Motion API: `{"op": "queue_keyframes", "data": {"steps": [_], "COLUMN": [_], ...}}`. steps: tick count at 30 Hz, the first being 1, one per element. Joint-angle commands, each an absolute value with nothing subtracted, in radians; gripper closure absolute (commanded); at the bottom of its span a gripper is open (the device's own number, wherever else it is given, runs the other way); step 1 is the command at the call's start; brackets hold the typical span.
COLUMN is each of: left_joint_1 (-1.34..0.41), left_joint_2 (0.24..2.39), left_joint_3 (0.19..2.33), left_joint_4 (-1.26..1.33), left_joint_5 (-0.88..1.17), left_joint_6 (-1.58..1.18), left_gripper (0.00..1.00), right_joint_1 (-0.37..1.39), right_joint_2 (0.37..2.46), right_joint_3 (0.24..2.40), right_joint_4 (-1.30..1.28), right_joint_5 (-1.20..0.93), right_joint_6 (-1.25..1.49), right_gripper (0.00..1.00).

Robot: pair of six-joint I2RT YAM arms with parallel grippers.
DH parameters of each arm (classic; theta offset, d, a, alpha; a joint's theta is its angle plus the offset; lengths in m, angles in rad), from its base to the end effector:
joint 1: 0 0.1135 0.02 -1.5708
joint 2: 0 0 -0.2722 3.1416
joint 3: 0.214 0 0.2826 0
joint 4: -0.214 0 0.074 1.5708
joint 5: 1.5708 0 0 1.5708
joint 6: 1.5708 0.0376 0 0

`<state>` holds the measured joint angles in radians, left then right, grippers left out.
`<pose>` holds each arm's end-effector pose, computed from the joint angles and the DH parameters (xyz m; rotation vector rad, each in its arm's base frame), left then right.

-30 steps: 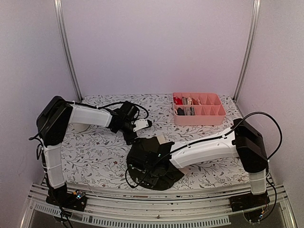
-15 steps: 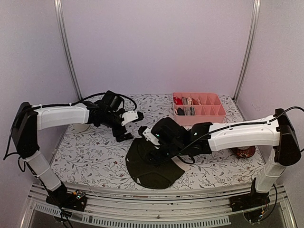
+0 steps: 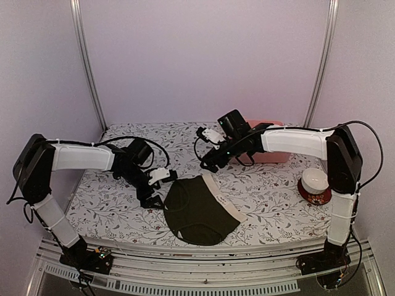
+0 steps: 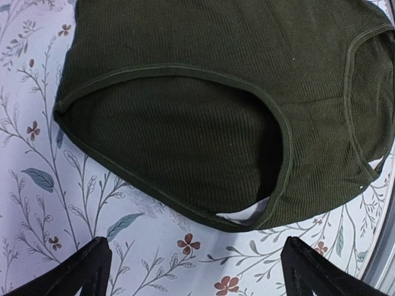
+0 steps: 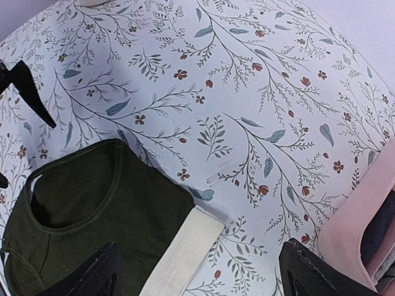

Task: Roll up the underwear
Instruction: Flatten out the underwear at the center of the board, then move the underwear to the center of the board.

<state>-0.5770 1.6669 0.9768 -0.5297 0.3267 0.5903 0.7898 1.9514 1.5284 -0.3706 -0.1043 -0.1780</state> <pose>0.2742 -0.1929 0.1520 1.5856 2.2548 -0.4509 0.3321 0.3406 0.2282 -1.1611 2.0990 0.4150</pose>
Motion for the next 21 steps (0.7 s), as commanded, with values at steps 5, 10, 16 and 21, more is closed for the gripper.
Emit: {"op": "queue_keyframes", "data": {"steps": [5,10,16,21], "left_joint_1": [-0.569,-0.578,-0.595,-0.598], "left_joint_2": [1.702,1.733,1.779,1.796], "left_joint_3": [0.978,0.986,0.977,0.970], "left_joint_4": [-0.559,-0.553,-0.516,-0.495], "left_joint_5": [0.417,0.387,0.304,0.241], "left_joint_6": [0.603,0.596,0.585,0.575], "left_gripper": [0.02,0.01,0.01,0.01], "right_joint_1": [0.720,0.712,0.695,0.681], "right_joint_2": [2.190,2.282,2.415,2.467], "right_joint_3": [1.774,1.893,2.045,2.091], "right_joint_4": [-0.598,-0.704,-0.838,-0.886], "right_joint_5": [-0.252,-0.237,-0.220,-0.246], "right_joint_6": [-0.378,-0.489,-0.553,-0.621], "right_gripper": [0.13,0.13,0.13,0.13]}}
